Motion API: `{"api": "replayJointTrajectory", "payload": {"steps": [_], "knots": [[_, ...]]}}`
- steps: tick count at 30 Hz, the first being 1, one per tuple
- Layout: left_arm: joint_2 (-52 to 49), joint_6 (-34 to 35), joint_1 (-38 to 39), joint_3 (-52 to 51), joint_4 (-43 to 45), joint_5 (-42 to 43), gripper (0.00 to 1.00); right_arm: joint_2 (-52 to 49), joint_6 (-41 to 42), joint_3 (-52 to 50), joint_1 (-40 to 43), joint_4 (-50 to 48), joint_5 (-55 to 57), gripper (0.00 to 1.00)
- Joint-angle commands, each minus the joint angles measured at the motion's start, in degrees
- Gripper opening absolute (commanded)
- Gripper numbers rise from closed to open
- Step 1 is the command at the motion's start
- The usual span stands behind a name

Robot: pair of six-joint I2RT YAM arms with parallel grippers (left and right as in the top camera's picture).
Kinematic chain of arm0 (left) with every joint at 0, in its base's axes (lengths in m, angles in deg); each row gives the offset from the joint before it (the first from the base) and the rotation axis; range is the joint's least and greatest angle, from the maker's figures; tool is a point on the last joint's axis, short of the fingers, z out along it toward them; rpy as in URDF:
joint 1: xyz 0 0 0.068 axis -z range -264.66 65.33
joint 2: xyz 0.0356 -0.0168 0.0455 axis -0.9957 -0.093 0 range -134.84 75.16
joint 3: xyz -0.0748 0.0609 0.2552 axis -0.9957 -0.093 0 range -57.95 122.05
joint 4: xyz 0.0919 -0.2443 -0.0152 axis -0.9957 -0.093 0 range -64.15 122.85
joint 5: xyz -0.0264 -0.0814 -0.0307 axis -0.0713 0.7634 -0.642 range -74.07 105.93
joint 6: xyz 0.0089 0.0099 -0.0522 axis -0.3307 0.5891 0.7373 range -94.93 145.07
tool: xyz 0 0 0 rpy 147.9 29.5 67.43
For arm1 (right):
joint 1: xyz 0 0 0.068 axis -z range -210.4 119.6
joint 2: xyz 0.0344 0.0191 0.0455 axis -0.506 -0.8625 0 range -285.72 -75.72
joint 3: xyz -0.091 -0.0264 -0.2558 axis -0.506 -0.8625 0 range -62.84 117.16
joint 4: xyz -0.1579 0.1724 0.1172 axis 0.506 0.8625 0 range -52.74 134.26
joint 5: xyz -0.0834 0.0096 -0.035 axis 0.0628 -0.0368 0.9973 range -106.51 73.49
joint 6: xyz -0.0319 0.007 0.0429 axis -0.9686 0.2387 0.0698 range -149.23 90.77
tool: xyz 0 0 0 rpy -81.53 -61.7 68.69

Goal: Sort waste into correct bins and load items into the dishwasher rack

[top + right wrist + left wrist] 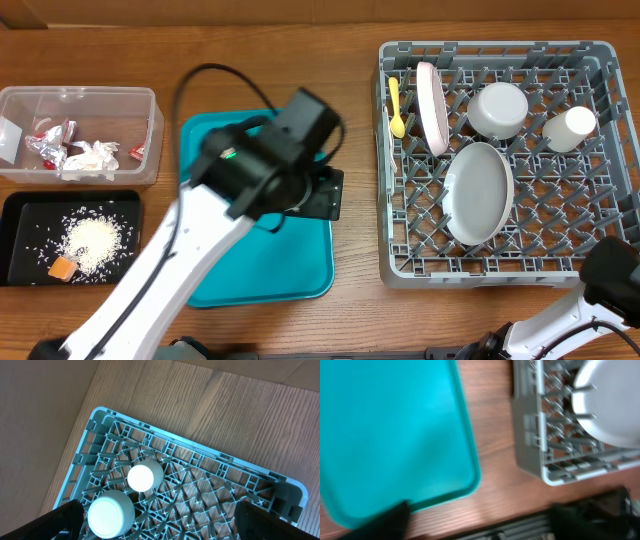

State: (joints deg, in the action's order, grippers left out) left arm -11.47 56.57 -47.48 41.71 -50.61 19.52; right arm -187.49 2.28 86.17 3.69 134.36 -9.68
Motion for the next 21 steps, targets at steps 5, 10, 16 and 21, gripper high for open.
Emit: {"api": "replayJointTrajectory", "payload": {"steps": [5, 10, 16, 21], "knots": [[3.06, 0.24, -2.95, 0.37, -3.32, -11.06, 0.98, 0.42, 0.26, 0.09, 0.07, -0.11, 0.44, 1.0], [2.99, 0.22, -2.95, 0.35, -6.4, -17.18, 1.0, 0.42, 0.26, 0.09, 0.07, -0.11, 0.44, 1.0], [2.95, -0.02, -3.21, 0.35, -9.01, -17.73, 1.0, 0.42, 0.26, 0.09, 0.07, -0.11, 0.44, 1.0], [3.06, -0.72, -3.04, 0.07, -9.81, -16.31, 1.0, 0.42, 0.26, 0.09, 0.07, -0.11, 0.44, 1.0]]}}
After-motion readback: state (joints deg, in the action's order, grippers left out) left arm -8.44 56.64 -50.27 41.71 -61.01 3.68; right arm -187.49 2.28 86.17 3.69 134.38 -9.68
